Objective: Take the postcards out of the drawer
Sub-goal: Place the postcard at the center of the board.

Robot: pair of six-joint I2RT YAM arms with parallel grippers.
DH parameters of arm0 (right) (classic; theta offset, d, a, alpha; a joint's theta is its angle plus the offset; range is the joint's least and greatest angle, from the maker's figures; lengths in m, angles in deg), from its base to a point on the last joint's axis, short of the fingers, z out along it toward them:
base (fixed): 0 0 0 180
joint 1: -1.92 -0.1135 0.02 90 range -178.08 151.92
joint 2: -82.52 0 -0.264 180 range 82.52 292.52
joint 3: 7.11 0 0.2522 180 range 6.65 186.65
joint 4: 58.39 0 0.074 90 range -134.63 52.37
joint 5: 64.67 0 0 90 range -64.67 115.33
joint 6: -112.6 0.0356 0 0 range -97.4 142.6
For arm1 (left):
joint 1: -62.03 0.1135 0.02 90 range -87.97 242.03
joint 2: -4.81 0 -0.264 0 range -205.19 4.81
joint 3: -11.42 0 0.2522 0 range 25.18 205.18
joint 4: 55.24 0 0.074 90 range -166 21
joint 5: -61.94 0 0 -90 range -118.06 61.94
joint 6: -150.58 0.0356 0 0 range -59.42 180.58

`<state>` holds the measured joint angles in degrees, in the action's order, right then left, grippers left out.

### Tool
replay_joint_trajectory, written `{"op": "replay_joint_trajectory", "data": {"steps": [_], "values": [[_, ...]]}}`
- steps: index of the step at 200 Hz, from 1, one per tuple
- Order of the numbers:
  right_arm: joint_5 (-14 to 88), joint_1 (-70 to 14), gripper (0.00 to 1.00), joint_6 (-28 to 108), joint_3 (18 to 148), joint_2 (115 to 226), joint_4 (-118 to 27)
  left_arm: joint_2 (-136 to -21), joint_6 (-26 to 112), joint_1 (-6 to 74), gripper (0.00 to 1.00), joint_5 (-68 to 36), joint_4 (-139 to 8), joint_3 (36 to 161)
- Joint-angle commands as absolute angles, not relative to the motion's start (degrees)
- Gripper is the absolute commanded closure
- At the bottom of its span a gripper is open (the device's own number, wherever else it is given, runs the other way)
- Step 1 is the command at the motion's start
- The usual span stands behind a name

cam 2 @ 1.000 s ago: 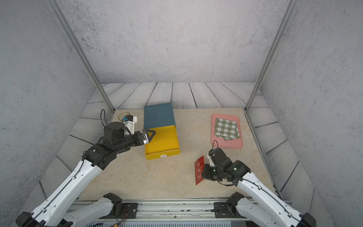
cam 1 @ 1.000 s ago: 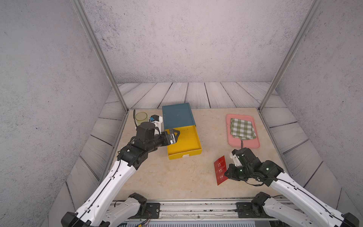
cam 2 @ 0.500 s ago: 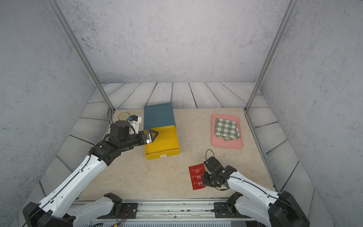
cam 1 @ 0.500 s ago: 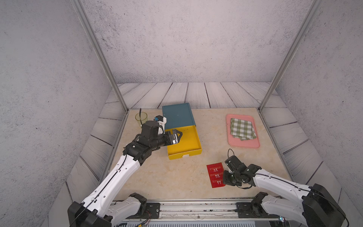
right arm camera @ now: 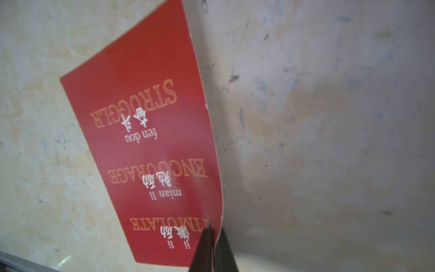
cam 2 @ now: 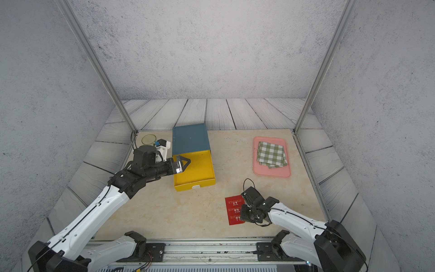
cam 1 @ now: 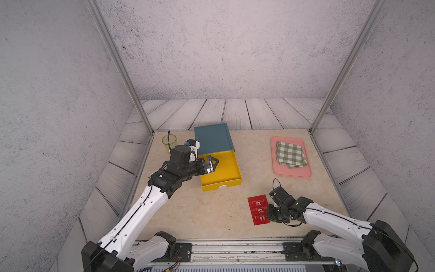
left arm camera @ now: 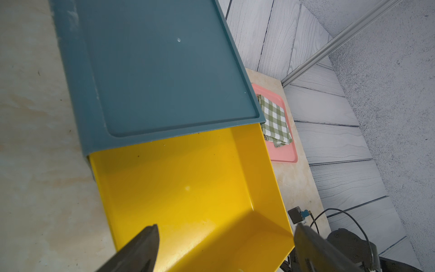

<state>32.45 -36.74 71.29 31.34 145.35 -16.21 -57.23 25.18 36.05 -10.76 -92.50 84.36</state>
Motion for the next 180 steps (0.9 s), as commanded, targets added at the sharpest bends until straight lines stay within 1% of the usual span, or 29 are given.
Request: {"op": "replay_joint_trajectory", "data": {"steps": [1, 47, 90, 116, 149, 180], "values": [[28.7, -37.1, 0.96, 72.5, 29.8, 146.7, -13.7, -57.1, 25.1, 36.6, 0.04, -10.2, -91.6, 83.3], [29.2, -37.1, 0.91, 72.3, 30.7, 145.5, -10.1, -57.3, 24.8, 36.6, 0.04, -10.0, -91.2, 83.0], [29.3, -37.2, 0.77, 73.6, 31.2, 143.9, -7.6, -57.3, 24.7, 36.6, 0.04, -9.7, -90.7, 83.0], [28.8, -37.2, 0.72, 74.3, 31.6, 142.1, -6.2, -57.2, 24.5, 36.6, 0.04, -9.6, -90.6, 82.7], [27.6, -37.2, 0.67, 74.5, 33.0, 139.9, -3.0, -57.1, 24.4, 36.7, 0.04, -9.4, -90.4, 82.6], [27.2, -37.2, 0.65, 73.1, 36.1, 138.1, -0.3, -56.8, 24.4, 36.7, 0.04, -9.6, -90.5, 82.5]]}}
